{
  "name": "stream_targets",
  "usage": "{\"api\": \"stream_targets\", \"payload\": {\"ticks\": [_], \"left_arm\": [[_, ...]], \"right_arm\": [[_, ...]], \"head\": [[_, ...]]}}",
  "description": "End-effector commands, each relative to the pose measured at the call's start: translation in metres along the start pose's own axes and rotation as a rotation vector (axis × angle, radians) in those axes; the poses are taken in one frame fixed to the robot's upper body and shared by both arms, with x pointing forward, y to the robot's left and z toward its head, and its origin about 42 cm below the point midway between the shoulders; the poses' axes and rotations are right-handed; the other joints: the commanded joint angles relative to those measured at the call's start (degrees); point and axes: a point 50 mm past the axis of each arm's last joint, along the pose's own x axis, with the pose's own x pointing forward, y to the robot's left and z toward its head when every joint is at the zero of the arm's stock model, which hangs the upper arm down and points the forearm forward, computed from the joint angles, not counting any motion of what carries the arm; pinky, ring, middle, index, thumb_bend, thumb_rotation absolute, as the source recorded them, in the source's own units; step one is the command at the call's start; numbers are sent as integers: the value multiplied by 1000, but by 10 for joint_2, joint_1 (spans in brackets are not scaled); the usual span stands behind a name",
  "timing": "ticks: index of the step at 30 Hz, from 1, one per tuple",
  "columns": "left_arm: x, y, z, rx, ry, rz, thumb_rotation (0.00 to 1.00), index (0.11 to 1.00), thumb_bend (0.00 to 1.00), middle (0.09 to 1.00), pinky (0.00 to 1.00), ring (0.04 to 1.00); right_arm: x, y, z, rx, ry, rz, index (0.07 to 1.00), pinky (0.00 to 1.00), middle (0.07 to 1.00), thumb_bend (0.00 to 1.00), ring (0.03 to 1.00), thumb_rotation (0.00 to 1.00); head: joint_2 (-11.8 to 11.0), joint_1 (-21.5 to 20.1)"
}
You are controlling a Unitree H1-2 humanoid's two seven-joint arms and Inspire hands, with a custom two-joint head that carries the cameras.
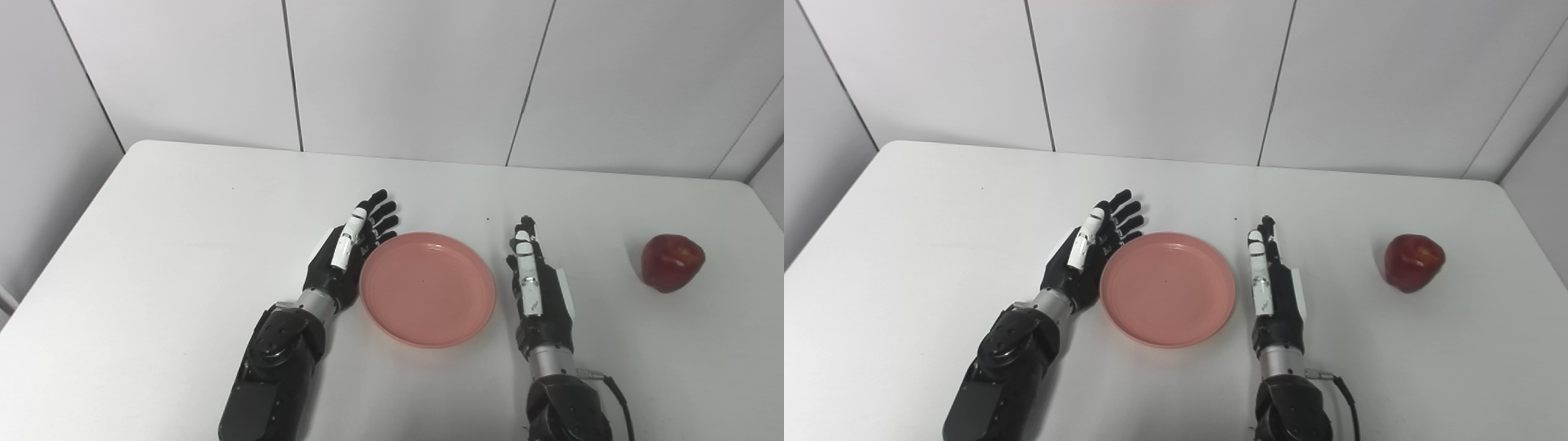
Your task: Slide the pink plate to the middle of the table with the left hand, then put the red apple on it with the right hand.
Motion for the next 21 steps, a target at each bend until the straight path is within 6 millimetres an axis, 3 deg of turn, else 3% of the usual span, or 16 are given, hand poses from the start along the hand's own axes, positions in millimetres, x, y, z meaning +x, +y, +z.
{"api": "stream_targets", "payload": {"ticks": [1, 21], "left_arm": [[-9, 6, -25, -23, 102, 44, 1000, 925, 345, 935, 922, 928], [-16, 13, -29, 3, 28, 70, 1000, 921, 369, 939, 943, 936]], "right_arm": [[6, 2, 18, 1, -74, -1, 1000, 1000, 1000, 238, 1000, 1000], [8, -15, 62, -150, -215, -40, 1000, 1000, 1000, 283, 1000, 1000]], "head": [[0, -2], [-8, -54]]}}
